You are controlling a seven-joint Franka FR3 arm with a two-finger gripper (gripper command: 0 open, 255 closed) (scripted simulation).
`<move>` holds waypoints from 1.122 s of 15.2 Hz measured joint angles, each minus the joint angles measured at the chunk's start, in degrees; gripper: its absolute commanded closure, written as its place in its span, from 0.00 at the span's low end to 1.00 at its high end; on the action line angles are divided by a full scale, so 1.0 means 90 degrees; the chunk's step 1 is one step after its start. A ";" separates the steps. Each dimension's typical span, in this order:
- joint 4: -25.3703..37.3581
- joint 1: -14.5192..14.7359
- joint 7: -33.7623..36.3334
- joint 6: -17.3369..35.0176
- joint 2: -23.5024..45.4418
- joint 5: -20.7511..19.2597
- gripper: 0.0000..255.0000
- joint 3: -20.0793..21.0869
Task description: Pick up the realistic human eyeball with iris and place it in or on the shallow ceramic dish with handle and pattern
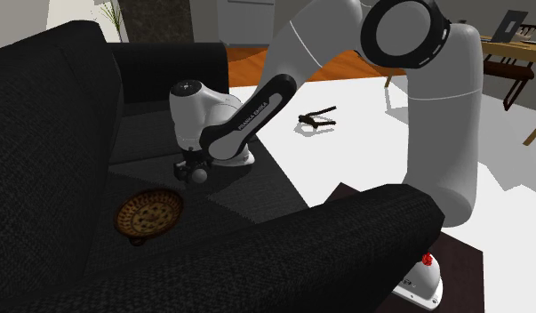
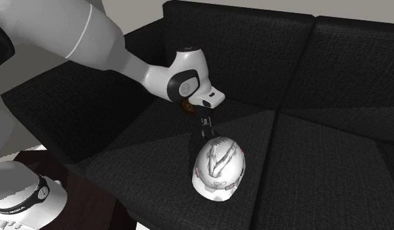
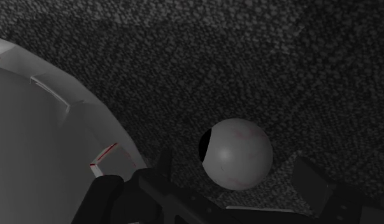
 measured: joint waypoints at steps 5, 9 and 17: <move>-0.0005 -0.0001 0.0002 0.0002 0.0002 -0.0002 1.00 -0.0003; -0.0004 -0.0001 0.0002 0.0002 0.0002 -0.0002 1.00 -0.0003; 0.0081 -0.0090 -0.0259 -0.0360 -0.0320 0.0292 1.00 0.0143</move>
